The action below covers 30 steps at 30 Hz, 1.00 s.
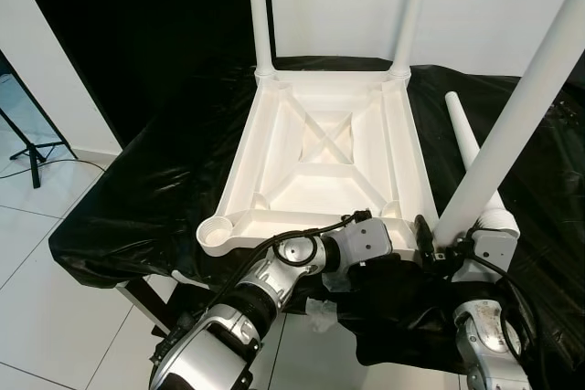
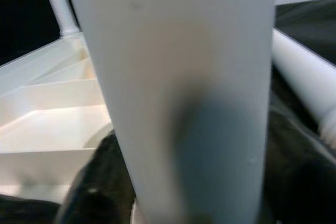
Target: Building children table
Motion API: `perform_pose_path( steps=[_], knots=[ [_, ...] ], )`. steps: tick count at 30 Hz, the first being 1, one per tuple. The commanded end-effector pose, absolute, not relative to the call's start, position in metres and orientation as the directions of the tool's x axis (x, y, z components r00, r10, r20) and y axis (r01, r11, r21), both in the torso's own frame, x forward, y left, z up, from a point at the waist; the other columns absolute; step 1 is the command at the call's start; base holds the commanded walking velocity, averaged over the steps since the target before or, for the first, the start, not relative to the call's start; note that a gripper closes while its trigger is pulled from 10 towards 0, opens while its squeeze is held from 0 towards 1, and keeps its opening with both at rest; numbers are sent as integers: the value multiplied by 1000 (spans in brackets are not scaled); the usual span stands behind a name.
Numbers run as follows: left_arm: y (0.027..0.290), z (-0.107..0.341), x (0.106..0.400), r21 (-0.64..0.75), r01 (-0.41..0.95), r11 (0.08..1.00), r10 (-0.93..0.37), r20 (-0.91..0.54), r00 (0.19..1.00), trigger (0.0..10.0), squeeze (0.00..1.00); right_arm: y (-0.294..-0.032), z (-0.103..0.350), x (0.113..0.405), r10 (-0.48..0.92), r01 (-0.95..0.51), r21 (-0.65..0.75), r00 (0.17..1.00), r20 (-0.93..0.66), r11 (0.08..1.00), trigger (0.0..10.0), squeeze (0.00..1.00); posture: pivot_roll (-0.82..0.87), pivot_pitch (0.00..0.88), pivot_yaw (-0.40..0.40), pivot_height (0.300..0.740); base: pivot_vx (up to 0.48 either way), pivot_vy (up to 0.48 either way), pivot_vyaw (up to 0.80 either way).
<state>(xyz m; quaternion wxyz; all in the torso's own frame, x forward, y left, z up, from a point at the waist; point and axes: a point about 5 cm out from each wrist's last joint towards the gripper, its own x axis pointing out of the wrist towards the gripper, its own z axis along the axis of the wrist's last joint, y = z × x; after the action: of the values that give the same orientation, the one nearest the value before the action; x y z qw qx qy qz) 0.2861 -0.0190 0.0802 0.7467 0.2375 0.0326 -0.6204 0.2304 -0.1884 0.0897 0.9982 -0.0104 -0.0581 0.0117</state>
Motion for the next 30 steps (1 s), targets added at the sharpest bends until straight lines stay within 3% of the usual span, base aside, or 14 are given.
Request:
perform_pose_path(
  steps=[1,3,4,10,16,17,18,19,26,29,30],
  knots=[
    [-1,43,274,207,972,111,-846,-493,201,10000,0,-177,85,232,123,-122,-13,989,80,992,10000,1000,138,0,18,740,0,0,0],
    [-2,42,273,205,973,110,-847,-493,200,10000,0,-179,88,233,176,-173,-42,981,84,984,10000,1000,136,0,18,740,0,0,0],
    [-2,42,273,203,973,110,-847,-493,199,10000,0,-181,90,234,208,-203,-65,974,84,977,10000,0,136,0,18,740,0,0,0],
    [-3,43,273,203,973,108,-848,-492,197,10000,0,-201,105,238,396,-379,-177,915,75,908,10000,0,126,0,22,740,0,0,0],
    [-3,43,274,207,973,107,-847,-494,198,10000,0,-214,113,241,518,-511,-183,856,-11,840,10000,0,124,0,27,740,0,0,0],
    [-2,43,274,207,972,106,-846,-495,198,10000,0,-216,112,240,542,-539,-186,839,-38,822,3843,0,124,0,28,740,0,0,0],
    [-2,43,274,208,972,106,-845,-496,198,10000,0,-217,112,239,560,-560,-186,826,-57,807,3843,0,124,0,28,740,0,0,0],
    [-1,43,274,208,972,106,-845,-497,198,10000,0,-218,108,236,586,-593,-182,805,-94,785,0,0,124,0,29,740,0,0,0],
    [0,43,275,210,972,103,-845,-498,197,10000,0,-216,96,228,628,-648,-136,761,-165,749,0,0,124,0,32,740,0,0,0],
    [-1,43,275,211,972,100,-845,-498,195,10000,0,-209,92,229,606,-623,-128,781,-150,772,0,0,124,0,32,740,0,0,0],
    [-1,43,275,211,972,100,-845,-499,195,10000,0,-205,89,231,546,-557,-118,830,-118,822,0,0,126,0,30,740,0,0,0]
  ],
)
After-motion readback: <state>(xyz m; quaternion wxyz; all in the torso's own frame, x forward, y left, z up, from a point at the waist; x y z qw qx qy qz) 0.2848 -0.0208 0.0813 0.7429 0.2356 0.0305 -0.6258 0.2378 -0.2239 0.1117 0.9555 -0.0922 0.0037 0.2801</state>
